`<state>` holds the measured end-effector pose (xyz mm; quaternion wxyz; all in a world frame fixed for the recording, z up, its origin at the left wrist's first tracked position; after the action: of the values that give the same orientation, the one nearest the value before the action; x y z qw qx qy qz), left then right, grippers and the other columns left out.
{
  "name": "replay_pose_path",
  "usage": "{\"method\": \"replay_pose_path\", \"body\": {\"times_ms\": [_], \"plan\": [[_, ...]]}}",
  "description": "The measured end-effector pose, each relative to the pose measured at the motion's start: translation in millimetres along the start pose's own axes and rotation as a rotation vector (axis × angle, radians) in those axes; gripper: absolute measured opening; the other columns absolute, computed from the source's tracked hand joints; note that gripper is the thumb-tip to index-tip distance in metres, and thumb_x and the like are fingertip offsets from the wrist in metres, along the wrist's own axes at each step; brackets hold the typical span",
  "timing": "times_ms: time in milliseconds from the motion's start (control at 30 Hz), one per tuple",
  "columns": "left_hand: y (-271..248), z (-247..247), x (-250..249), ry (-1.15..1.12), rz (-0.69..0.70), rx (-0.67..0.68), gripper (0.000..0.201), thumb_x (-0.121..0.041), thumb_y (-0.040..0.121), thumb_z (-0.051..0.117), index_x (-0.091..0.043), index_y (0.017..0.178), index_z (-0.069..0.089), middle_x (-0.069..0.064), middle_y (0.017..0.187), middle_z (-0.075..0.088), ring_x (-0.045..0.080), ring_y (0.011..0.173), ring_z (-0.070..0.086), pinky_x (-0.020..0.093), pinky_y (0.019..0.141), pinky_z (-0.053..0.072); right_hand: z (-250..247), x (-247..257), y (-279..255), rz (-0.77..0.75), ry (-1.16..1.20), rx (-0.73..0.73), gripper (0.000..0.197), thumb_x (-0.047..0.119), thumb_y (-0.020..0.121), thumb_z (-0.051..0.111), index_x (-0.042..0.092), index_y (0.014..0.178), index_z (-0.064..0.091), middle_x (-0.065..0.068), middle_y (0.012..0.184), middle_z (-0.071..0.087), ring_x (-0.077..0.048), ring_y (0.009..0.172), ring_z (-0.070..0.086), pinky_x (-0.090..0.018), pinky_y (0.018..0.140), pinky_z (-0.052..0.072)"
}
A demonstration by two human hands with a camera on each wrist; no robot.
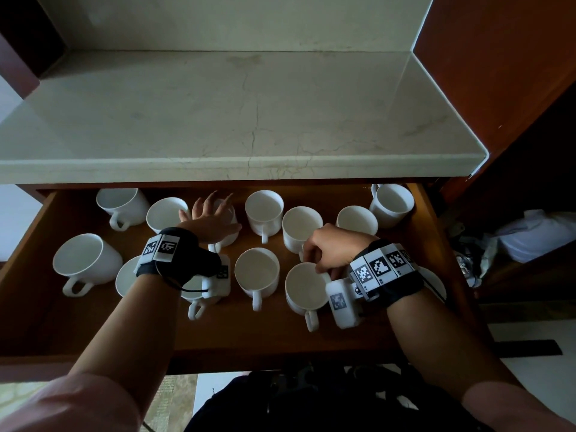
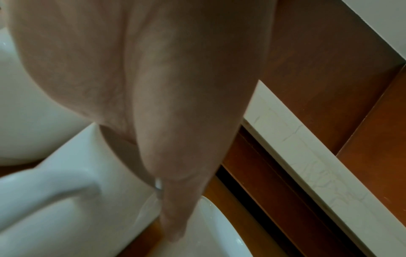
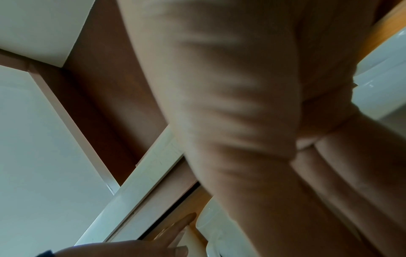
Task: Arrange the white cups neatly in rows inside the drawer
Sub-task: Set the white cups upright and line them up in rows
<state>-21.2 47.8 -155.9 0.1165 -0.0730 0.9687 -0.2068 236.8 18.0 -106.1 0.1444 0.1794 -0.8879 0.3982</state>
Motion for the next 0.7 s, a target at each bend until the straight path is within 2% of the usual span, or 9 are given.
{"method": "replay_pose_path", "body": {"times_ms": [133,233,333,467,600,700], "plan": [[0.6,0.2,-0.5,0.0,-0.004,-0.008,0.079,-0.061,0.088,0.047,-0.047,0.147,-0.003,-0.008,0.158,-0.014,0.026,0.146,-0.013,0.062,0.113,-0.004,-0.8,-0.3,-1.8,0.004,0.003,0.001,0.027,0.001,0.084,0.065,0.012,0.108,0.064,-0.001,0.09,0.062,-0.024,0.072,0.072,-0.035,0.068,0.061],[0.1,0.2,-0.7,-0.017,-0.003,-0.013,0.076,-0.061,0.089,0.046,-0.047,0.147,-0.002,-0.009,0.158,-0.012,0.026,0.146,-0.012,0.062,0.113,-0.004,-0.5,-0.5,-2.5,-0.002,0.001,0.003,0.027,0.0,0.083,0.065,0.013,0.107,0.064,0.002,0.087,0.059,-0.024,0.071,0.072,-0.037,0.069,0.061],[0.2,0.8,-0.8,-0.023,-0.004,-0.017,0.076,-0.061,0.089,0.045,-0.047,0.147,-0.001,-0.009,0.158,-0.012,0.025,0.146,-0.012,0.061,0.114,-0.003,-0.7,-0.1,-3.7,-0.011,0.006,0.003,0.026,0.0,0.083,0.065,0.013,0.106,0.064,0.001,0.088,0.061,-0.025,0.071,0.072,-0.037,0.068,0.061],[0.2,0.9,-0.3,-0.022,-0.006,-0.02,0.076,-0.061,0.089,0.045,-0.047,0.147,-0.001,-0.009,0.158,-0.011,0.026,0.146,-0.011,0.06,0.113,-0.004,-1.6,1.1,-6.3,-0.024,0.002,-0.004,0.027,0.001,0.084,0.065,0.012,0.107,0.063,0.002,0.088,0.061,-0.024,0.07,0.071,-0.029,0.059,0.059],[1.6,1.8,0.3,-0.025,-0.012,-0.034,0.075,-0.062,0.088,0.045,-0.048,0.146,0.0,-0.01,0.158,-0.009,0.025,0.146,-0.01,0.06,0.113,-0.003,-1.9,1.8,-5.4,-0.036,-0.015,-0.016,0.027,0.0,0.083,0.065,0.012,0.108,0.064,0.005,0.084,0.06,-0.017,0.063,0.068,-0.026,0.057,0.058],[1.6,2.0,-0.6,-0.03,-0.022,-0.034,0.072,-0.063,0.089,0.042,-0.049,0.146,0.001,-0.011,0.158,-0.009,0.025,0.146,-0.01,0.06,0.113,-0.004,-1.9,1.0,-4.4,-0.037,0.0,-0.02,0.027,0.0,0.083,0.065,0.013,0.106,0.064,0.003,0.085,0.061,-0.022,0.066,0.07,-0.026,0.056,0.058]]}}
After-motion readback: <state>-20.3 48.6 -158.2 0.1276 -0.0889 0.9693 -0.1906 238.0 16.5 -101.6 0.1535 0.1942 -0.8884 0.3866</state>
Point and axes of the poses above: each hand's wrist, its own y-axis towards the middle knuckle, its own z-axis out of the palm, x = y × z, the point moved 3 cm from there along y, towards the middle knuckle
